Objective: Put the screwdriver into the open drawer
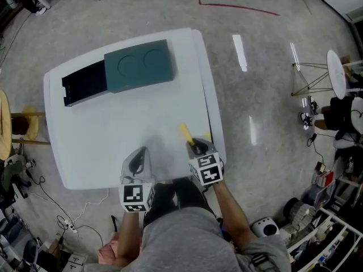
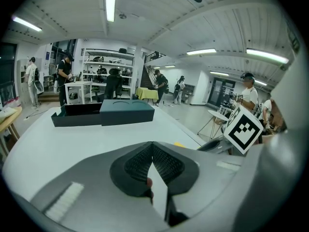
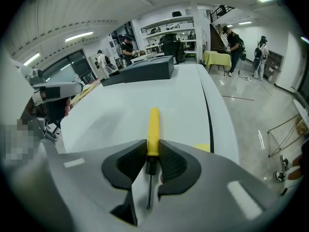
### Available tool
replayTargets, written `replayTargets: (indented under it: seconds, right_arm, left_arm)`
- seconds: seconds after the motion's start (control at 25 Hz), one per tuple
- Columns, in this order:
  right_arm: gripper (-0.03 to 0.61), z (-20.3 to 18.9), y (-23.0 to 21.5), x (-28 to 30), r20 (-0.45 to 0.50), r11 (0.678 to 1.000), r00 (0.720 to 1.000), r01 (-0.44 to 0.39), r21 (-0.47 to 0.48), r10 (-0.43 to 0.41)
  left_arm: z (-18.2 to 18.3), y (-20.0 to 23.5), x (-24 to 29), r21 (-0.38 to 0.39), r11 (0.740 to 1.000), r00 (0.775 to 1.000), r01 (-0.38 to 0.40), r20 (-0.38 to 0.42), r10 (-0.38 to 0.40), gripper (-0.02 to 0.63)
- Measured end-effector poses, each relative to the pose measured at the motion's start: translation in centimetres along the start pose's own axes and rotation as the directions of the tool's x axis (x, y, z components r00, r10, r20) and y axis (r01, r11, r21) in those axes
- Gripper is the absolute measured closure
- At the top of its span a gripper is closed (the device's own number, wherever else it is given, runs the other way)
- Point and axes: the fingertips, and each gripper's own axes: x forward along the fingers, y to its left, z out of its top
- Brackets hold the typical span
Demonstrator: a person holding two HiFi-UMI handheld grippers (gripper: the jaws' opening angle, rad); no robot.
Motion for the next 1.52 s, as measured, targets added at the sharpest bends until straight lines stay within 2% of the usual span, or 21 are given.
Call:
replayTargets:
  seconds: [0.28,0.64,1.04,1.32,1.52]
  right_arm:
    - [0.499,1.6,0.0,-0.6,0.033,1.0,0.999,0.0,-0.014,0.001]
    - [0.499,6.5,1.0,-4.2,0.17,0.999,0.985,-0.003,-0.042,0.01]
    - [0.499,11.7,4.2,-9.2,0.336,0.991,0.94,-0.019,-0.129,0.062]
    - [0.499,13.6,7.6,-11.4,0.402,0.981,0.908,-0.046,-0.188,0.119]
    - [0.499,14.1,9.9,-12.5,0.428,0.971,0.888,-0.069,-0.23,0.165]
  left_arm:
    - [0.9,0.7,-0.9,0.003,1.0,0.999,-0.022,0.026,0.022,0.603]
    - [4.3,0.8,-2.8,0.031,0.998,0.994,-0.049,0.098,0.046,0.603]
    - [7.1,1.1,-6.0,0.044,0.993,0.978,-0.109,0.186,0.099,0.601]
    - [7.8,2.6,-9.5,0.026,0.984,0.959,-0.178,0.23,0.168,0.603]
    - [8.0,3.8,-11.9,-0.003,0.972,0.937,-0.236,0.264,0.228,0.601]
